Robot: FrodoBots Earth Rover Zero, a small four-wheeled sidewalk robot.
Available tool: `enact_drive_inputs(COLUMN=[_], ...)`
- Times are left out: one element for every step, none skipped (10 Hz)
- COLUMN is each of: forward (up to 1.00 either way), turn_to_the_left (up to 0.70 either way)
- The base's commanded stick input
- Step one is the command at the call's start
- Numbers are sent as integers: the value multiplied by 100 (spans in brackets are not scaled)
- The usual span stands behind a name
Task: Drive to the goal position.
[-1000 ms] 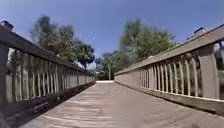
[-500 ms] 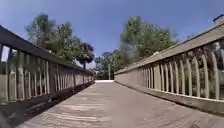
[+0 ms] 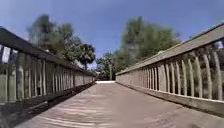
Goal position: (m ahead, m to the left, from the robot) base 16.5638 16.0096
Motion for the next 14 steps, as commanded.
enact_drive_inputs(forward=[70,70,70,70,70,70,70,70,70,70,70,70,70,70], turn_to_the_left=[0,0,0,0,0,0,0,0,0,0,0,0,0,0])
